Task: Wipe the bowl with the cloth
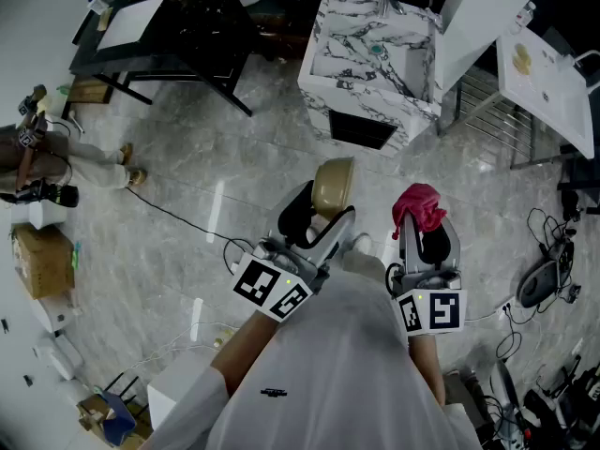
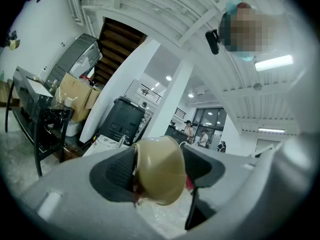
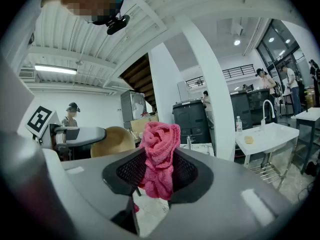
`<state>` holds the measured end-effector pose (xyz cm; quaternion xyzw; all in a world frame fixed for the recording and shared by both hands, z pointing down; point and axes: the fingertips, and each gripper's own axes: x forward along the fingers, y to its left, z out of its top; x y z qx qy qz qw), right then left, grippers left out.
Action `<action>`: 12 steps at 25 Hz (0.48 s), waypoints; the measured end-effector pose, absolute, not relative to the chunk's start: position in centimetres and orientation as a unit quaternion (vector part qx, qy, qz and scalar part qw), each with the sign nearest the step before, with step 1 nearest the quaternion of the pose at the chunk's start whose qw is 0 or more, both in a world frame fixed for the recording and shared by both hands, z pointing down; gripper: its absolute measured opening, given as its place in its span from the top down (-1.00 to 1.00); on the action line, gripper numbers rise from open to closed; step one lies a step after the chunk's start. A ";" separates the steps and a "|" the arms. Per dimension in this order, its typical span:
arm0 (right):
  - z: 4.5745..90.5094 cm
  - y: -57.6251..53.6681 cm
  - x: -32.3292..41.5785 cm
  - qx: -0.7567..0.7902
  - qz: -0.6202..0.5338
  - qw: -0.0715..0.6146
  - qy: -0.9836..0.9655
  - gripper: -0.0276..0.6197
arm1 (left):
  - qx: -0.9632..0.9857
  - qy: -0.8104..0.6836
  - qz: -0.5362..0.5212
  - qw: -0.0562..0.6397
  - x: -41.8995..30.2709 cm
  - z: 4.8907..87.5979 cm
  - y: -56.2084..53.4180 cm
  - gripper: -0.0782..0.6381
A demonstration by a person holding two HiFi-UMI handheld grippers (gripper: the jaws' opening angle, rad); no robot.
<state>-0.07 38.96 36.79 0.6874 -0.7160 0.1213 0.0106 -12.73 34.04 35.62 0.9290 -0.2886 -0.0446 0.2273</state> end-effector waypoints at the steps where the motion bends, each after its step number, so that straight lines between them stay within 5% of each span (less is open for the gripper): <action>1: 36.7 38.8 -0.2 0.689 0.119 0.012 -0.715 0.47 | 0.930 -0.290 -0.042 0.223 -13.0 35.6 33.8 -0.08; 12: 36.0 36.7 -4.5 0.687 0.119 -0.003 -0.717 0.46 | 0.929 -0.290 -0.044 0.224 -17.7 35.9 31.5 -0.08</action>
